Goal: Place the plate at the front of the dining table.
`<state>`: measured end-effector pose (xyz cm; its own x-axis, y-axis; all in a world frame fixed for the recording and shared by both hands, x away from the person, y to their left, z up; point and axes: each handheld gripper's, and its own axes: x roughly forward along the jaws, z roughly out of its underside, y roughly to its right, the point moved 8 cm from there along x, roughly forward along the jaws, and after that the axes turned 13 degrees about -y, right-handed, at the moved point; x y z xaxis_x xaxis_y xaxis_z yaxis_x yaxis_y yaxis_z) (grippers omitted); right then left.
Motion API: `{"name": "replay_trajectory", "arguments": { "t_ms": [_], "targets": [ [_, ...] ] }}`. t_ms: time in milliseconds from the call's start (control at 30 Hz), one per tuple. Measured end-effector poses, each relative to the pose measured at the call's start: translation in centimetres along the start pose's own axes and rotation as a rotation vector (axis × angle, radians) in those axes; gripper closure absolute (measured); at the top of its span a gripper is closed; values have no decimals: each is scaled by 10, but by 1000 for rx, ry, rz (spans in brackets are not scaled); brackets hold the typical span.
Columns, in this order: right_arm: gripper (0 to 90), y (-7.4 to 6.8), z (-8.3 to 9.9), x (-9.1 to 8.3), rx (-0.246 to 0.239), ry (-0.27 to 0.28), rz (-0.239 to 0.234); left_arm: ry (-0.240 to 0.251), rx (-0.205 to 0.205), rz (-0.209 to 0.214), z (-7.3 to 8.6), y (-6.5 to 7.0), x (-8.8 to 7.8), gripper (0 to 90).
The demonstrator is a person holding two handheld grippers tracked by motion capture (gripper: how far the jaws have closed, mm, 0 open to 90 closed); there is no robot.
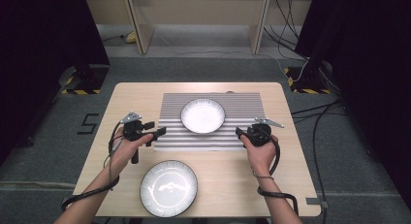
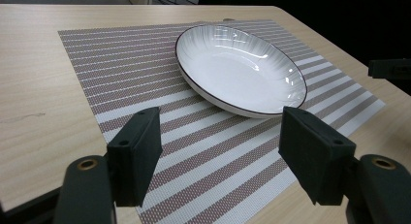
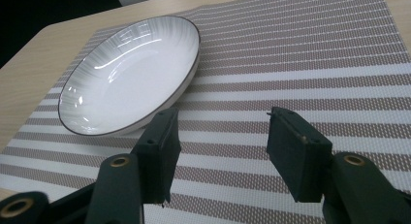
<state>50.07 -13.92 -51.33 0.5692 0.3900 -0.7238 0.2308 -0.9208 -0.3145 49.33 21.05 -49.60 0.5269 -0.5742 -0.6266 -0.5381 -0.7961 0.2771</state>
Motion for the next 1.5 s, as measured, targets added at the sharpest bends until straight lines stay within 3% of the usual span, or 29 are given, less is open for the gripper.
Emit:
{"name": "replay_trajectory", "arguments": {
  "t_ms": [600,700,767,1000,1500],
  "targets": [
    [458,15,25,-16,6,2,22,23,-32,-13,30,-7,-20,317],
    [458,17,29,-19,6,5,24,23,-23,-28,34,-9,-23,317],
    [457,21,32,-21,11,3,28,33,-49,-25,37,-13,-26,318],
    [457,34,43,-30,26,7,45,30,-61,-52,48,-22,-34,319],
    [455,42,60,-50,24,21,65,41,-78,-88,62,-34,-48,322]
  ]
}}
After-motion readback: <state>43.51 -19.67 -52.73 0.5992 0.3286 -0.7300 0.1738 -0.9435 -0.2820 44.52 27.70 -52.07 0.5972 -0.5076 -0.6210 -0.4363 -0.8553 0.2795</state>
